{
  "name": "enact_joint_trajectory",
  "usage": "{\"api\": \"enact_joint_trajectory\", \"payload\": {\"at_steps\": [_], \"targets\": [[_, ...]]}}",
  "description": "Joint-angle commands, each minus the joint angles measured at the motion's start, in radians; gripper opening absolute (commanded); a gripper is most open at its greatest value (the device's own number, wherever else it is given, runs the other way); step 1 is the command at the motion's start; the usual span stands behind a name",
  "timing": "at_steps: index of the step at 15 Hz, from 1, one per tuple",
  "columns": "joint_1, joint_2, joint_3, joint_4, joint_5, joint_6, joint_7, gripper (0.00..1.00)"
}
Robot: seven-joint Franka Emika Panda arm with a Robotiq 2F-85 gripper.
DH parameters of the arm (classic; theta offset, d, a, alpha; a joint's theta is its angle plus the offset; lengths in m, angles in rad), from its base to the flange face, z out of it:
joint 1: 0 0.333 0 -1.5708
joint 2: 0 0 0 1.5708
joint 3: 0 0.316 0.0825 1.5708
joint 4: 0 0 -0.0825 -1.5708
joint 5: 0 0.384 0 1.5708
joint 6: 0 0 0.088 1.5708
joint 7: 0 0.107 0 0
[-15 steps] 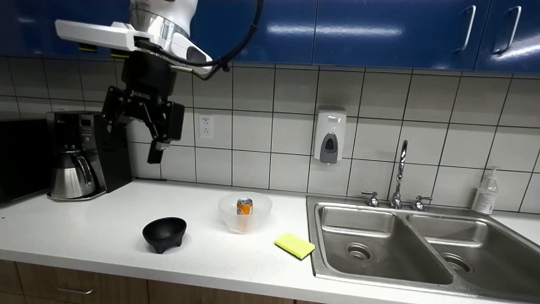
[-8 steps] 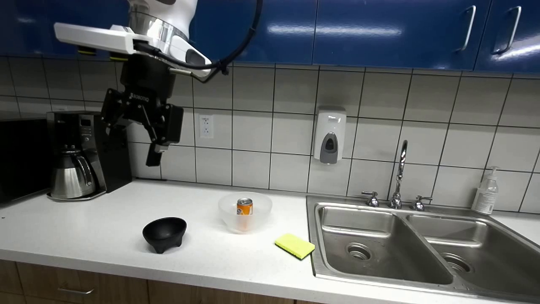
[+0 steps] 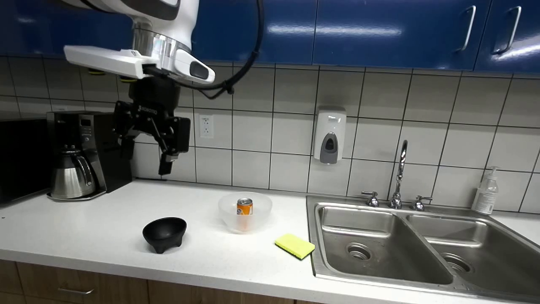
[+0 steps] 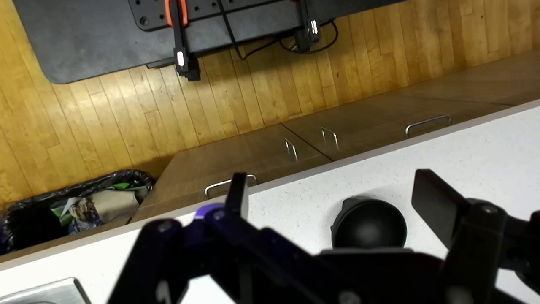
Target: Put the Fanta can directly on the counter
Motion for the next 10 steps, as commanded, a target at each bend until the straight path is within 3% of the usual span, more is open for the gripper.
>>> {"api": "enact_joint_trajectory", "payload": {"at_steps": [1,10], "targets": [[-0.025,0.014,-0.01,-0.043,-0.021,0.114,-0.053,1.0],[-0.048,0.208,-0.092,-0.043,-0.017,0.389,-0.158,1.0]]}}
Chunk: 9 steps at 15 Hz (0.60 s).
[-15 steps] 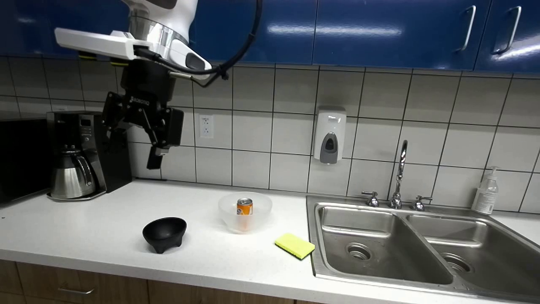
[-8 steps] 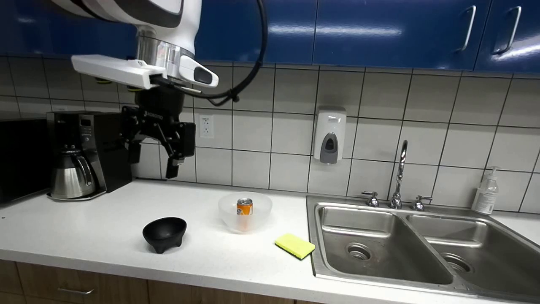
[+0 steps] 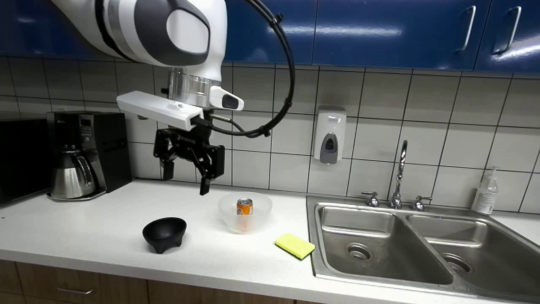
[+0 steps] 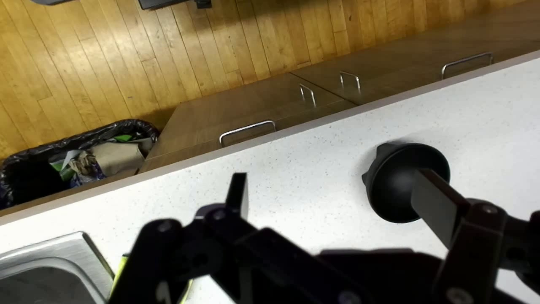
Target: Put the Fanta can directly on the counter
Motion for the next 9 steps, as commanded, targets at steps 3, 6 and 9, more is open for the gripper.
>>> {"api": "enact_joint_trajectory", "payload": {"at_steps": [3,6,9], "targets": [[-0.014,0.163,-0.035,0.029,0.012,0.171,-0.079,1.0],[-0.009,0.254,-0.044,0.056,0.026,0.24,-0.098,1.0],[-0.009,0.338,-0.043,0.095,0.038,0.283,-0.108,1.0]]}}
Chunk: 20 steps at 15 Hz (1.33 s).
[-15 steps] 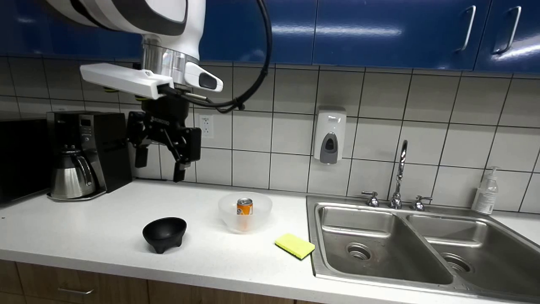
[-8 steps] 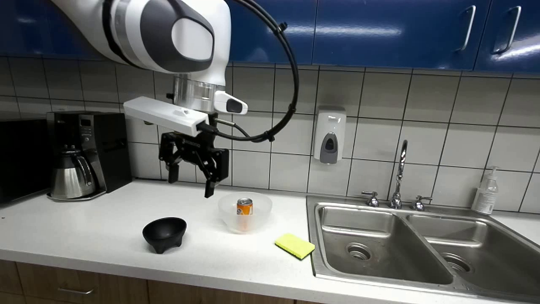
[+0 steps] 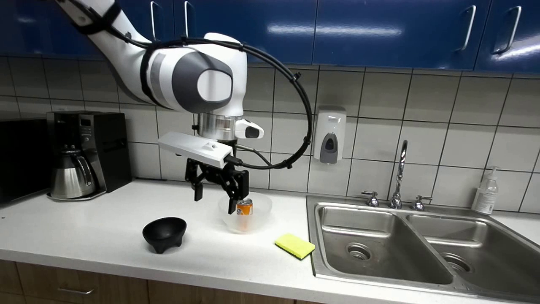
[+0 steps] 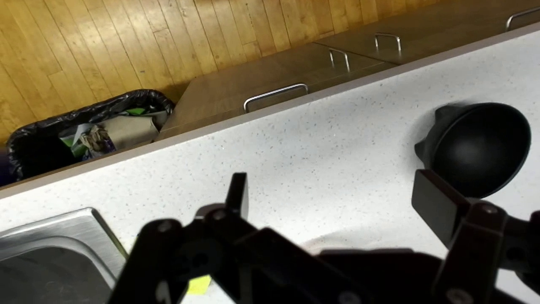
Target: Put the Fanta can directly on the counter
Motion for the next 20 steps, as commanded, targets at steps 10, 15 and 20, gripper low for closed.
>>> {"api": "enact_joint_trajectory", "payload": {"at_steps": [10,15,20], "targets": [[-0.017,0.309,0.044,0.244,0.094,0.051,-0.029,1.0],[-0.023,0.39,0.066,0.327,0.091,0.047,-0.013,1.0],[-0.031,0.479,0.077,0.427,0.088,0.043,0.001,1.0]]}}
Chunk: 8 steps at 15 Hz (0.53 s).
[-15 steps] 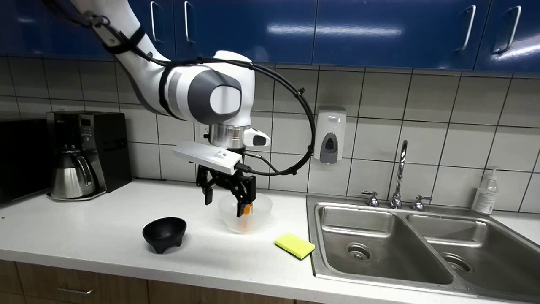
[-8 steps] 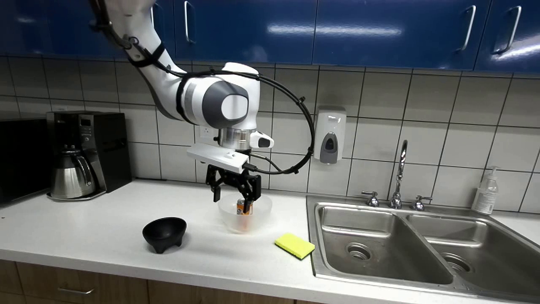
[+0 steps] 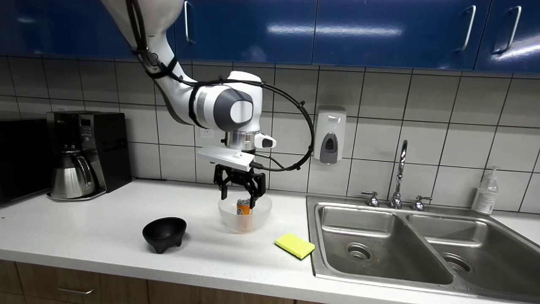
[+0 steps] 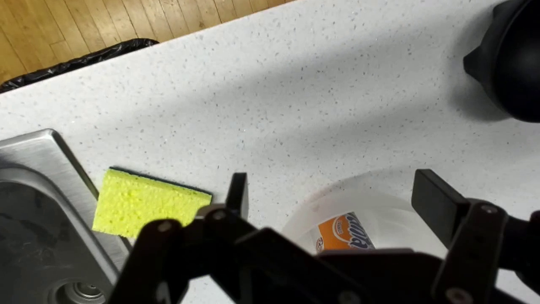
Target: Put the Fanta can directly on the counter
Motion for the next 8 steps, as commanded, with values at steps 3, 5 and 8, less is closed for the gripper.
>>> {"api": "enact_joint_trajectory", "payload": {"at_steps": [3,5,8], "targets": [[-0.035,0.108,0.038,0.135,0.01,-0.014,0.017,1.0],[-0.037,0.139,0.047,0.171,0.009,-0.013,0.028,1.0],[-0.035,0.188,0.06,0.219,0.005,-0.009,0.049,1.0]]}}
